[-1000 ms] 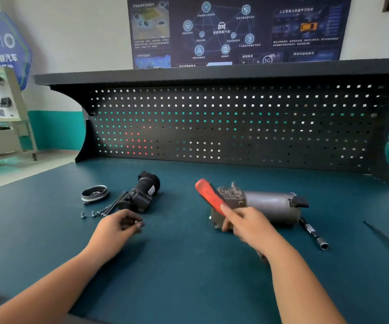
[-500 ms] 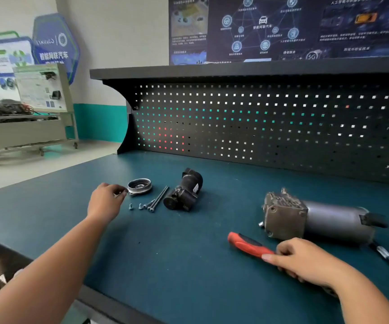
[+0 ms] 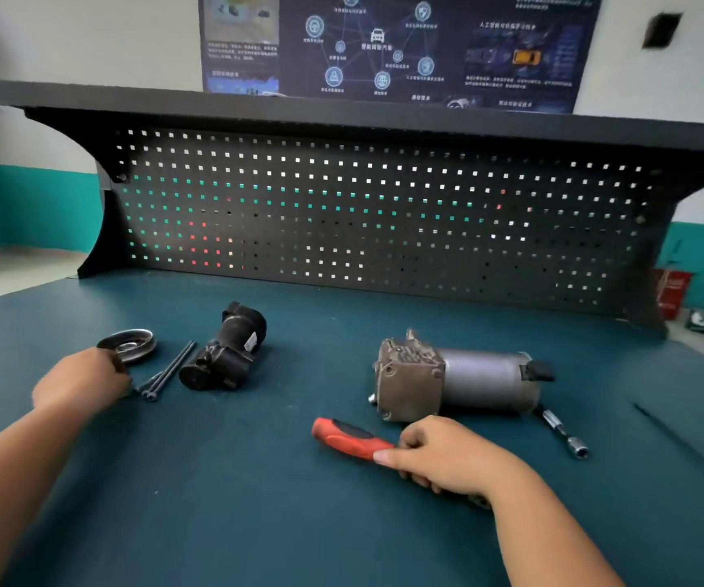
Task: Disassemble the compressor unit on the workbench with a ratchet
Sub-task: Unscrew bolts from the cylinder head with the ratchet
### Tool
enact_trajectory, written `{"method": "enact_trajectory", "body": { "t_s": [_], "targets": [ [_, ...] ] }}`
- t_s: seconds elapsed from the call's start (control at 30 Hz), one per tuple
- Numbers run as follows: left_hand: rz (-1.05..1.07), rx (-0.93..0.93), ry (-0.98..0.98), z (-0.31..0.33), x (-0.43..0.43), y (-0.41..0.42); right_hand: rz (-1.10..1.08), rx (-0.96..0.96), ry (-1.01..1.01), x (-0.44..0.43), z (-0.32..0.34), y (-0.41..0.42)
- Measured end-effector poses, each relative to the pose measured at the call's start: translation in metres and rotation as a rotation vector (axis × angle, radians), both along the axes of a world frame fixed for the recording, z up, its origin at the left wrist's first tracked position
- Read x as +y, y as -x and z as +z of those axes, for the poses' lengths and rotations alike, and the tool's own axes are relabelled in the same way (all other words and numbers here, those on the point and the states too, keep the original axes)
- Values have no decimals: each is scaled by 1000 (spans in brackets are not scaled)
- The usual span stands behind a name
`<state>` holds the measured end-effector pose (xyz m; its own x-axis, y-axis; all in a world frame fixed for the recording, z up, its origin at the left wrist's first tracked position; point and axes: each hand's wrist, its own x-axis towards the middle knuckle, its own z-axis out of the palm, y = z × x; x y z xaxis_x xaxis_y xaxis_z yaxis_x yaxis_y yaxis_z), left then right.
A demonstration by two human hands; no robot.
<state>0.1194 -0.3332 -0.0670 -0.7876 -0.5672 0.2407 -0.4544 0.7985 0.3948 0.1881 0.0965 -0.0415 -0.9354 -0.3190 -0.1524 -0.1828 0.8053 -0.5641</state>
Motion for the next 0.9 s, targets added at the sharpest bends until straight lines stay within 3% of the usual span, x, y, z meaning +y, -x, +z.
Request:
{"method": "enact_trajectory", "body": {
  "t_s": [0.2, 0.3, 0.37, 0.43, 0.63, 0.8, 0.9],
  "targets": [
    [-58, 162, 14, -2, -7, 1, -16, 32, 69, 4, 1, 0],
    [-221, 479, 6, 12, 27, -17, -47, 104, 218, 5, 4, 0],
    [-384, 664, -33, 27, 66, -35, -100, 217, 389, 5, 9, 1],
    [-549, 731, -92, 40, 117, -54, -175, 364, 641, 4, 14, 1],
    [-820, 574, -574, 27, 280, -70, -326, 821, 1303, 11, 25, -6],
    [-757, 417, -131, 15, 343, -39, -249, 609, 1712, 17, 30, 1],
    [-704, 420, -7, 12, 348, -27, -245, 476, 1850, 17, 29, 2]
  ]
}}
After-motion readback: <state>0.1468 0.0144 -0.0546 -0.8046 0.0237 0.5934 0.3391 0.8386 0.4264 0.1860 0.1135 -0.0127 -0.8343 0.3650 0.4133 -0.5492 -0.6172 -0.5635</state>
